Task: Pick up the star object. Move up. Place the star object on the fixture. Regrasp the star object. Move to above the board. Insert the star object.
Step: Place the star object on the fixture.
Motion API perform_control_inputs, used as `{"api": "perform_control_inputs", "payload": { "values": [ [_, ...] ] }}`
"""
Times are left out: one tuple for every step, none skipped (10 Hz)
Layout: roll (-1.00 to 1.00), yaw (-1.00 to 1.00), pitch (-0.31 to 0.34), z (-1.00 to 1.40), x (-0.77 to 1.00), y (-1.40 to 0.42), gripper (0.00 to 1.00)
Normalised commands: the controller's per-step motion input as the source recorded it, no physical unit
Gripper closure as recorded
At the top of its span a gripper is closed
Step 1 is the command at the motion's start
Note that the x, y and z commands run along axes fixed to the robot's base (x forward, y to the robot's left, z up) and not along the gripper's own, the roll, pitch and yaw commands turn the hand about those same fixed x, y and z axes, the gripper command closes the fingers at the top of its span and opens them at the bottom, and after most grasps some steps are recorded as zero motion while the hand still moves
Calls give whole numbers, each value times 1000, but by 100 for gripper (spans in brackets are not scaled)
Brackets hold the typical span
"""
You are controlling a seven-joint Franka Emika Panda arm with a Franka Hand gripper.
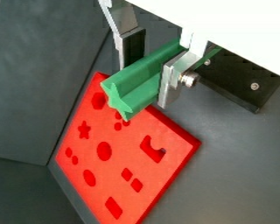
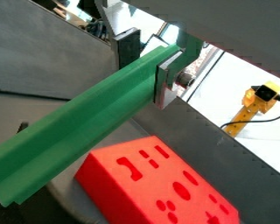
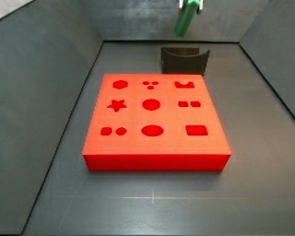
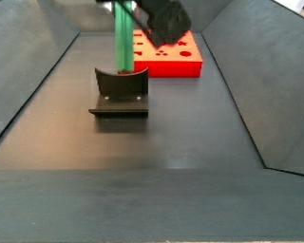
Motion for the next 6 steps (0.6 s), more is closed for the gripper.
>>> {"api": "perform_control_inputs", "payload": {
  "values": [
    [-181, -95, -113, -1000, 109, 114, 100],
    [-151, -68, -112, -1000, 115, 108, 100],
    [-113, -26, -117, -1000, 120, 100, 100],
    [-99, -6, -122, -921, 112, 86, 100],
    [-86, 17, -102, -679, 86, 58, 100],
    [-81, 26, -93, -566, 79, 48, 100]
  ]
}}
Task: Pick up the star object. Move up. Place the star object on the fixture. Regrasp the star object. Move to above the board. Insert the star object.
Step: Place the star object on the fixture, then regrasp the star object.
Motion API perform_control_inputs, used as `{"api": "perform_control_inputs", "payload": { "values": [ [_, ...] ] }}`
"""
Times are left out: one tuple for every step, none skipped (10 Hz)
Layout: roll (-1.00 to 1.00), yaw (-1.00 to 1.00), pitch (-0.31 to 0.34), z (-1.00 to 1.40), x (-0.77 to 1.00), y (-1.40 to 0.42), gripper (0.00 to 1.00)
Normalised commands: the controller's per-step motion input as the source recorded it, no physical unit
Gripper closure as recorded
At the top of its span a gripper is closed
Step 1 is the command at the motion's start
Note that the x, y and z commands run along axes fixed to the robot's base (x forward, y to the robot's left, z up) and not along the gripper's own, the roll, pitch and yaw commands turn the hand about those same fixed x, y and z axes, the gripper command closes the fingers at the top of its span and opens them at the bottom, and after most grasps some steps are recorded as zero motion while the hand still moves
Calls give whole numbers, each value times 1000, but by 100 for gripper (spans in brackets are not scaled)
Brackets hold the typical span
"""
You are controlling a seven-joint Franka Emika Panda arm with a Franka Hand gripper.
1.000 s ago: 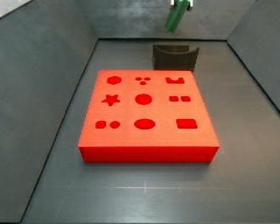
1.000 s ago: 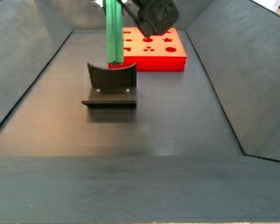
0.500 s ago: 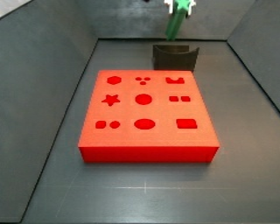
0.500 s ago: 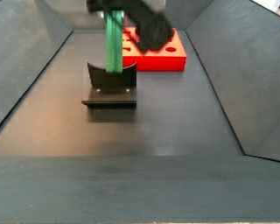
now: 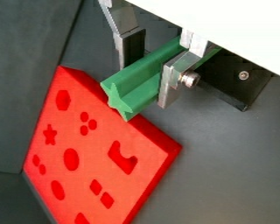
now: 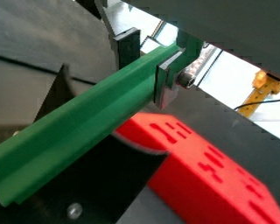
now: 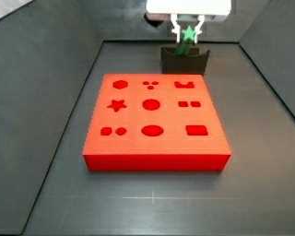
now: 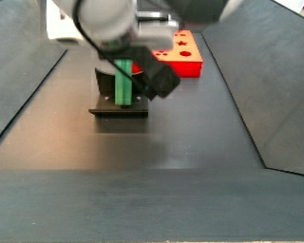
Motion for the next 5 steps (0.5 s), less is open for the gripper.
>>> {"api": "perform_control_inputs", "payload": {
  "values": [
    [-77, 39, -61, -277, 68, 26, 100],
    [0, 0, 0, 0, 0, 0, 0],
    [25, 19, 70, 1000, 0, 0, 0],
    [34, 18, 69, 1000, -3, 5, 0],
    [43, 8, 74, 1000, -15, 8, 0]
  ]
}}
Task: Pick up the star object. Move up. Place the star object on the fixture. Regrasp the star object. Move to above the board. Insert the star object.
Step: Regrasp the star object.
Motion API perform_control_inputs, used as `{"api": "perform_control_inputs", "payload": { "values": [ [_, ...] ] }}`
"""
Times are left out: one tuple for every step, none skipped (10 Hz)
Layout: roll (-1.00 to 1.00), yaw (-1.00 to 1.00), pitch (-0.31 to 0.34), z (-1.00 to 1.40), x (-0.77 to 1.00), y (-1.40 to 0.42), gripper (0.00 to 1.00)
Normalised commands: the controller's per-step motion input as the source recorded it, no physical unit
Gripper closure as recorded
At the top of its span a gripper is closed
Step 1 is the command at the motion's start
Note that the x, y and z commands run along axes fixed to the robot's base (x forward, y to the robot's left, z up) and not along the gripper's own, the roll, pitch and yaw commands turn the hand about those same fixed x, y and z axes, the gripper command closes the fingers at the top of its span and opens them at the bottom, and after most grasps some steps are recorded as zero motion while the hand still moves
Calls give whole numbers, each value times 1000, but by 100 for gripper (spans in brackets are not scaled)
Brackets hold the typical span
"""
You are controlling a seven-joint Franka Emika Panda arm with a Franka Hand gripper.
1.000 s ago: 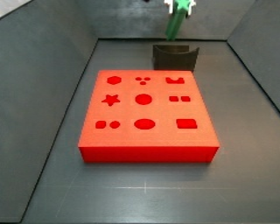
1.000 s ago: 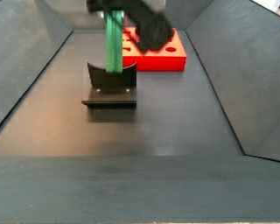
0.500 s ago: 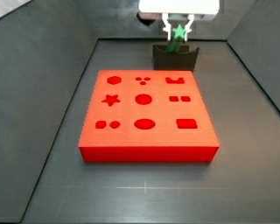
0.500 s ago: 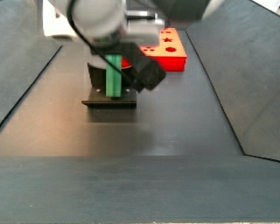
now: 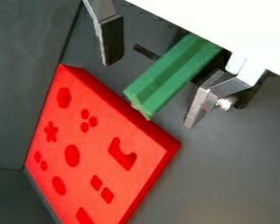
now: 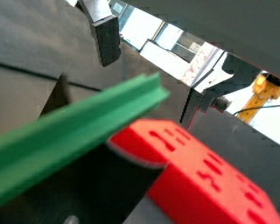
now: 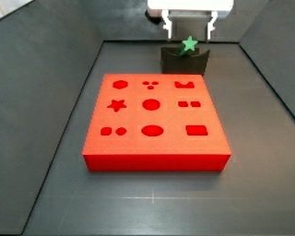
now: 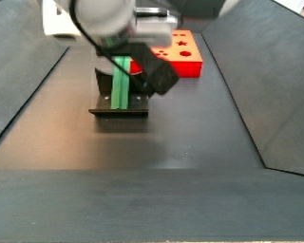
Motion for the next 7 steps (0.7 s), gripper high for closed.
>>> {"api": "perform_control_inputs", "payload": {
  "values": [
    [48, -4, 76, 1000, -22, 6, 0],
    [51, -19, 76, 1000, -26, 7, 0],
    [48, -29, 77, 881, -27, 10, 0],
    [41, -39, 72, 627, -26, 11, 0],
    [41, -44, 67, 433, -23, 12, 0],
    [46, -45, 65, 241, -18, 12, 0],
    [1000, 38, 47, 818, 146, -831, 0]
  ]
}}
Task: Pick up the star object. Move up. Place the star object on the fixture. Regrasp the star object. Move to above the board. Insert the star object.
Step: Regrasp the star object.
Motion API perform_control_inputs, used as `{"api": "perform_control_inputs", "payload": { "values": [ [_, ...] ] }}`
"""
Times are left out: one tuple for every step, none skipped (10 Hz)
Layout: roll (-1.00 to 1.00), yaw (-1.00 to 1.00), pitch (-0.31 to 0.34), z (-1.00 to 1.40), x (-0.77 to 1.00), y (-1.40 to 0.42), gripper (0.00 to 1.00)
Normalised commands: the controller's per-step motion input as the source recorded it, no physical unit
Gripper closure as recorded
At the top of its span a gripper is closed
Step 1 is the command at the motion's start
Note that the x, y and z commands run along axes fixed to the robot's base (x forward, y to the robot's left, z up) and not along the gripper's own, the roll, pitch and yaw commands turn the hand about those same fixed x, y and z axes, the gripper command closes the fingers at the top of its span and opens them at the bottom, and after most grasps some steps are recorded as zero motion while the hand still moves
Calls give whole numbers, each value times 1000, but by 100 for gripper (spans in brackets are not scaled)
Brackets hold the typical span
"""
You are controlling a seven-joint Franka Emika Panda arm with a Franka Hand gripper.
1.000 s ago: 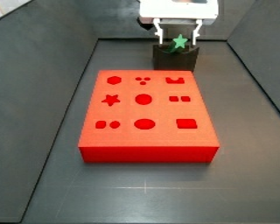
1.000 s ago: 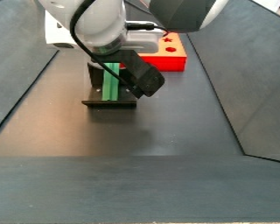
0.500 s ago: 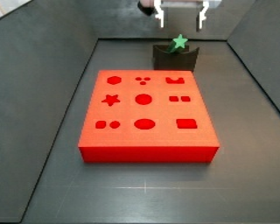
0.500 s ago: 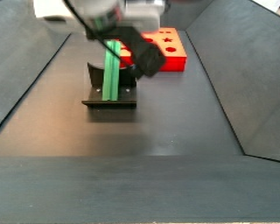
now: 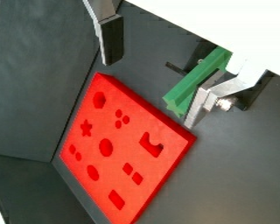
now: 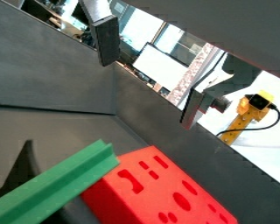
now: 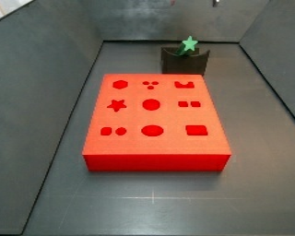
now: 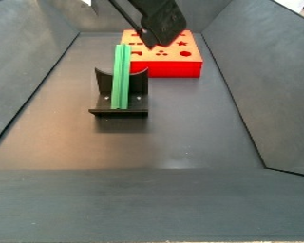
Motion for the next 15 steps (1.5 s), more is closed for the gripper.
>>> {"api": "perform_control_inputs", "payload": {
  "values": [
    [1000, 39, 45, 728, 136, -780, 0],
    [1000, 38, 41, 590, 64, -627, 0],
    [1000, 38, 38, 464, 24, -497, 0],
    [1000, 37, 34, 178, -15, -227, 0],
    [1000, 38, 33, 38, -9, -72, 0],
    [1000, 38, 34, 19, -5, -31, 0],
    [1000, 38, 33, 16, -10, -29, 0],
    [1000, 38, 29, 12, -16, -30, 0],
    [1000, 38, 26, 7, -18, -21, 0],
    [1000, 39, 23, 11, -17, -26, 0],
    [1000, 39, 21, 7, -14, -21, 0],
    [1000, 40, 17, 6, -3, -20, 0],
    [1000, 41, 15, 7, 0, -20, 0],
    [1000, 42, 15, 11, 3, -20, 0],
    [1000, 43, 19, 9, 2, -11, 0]
  ]
}}
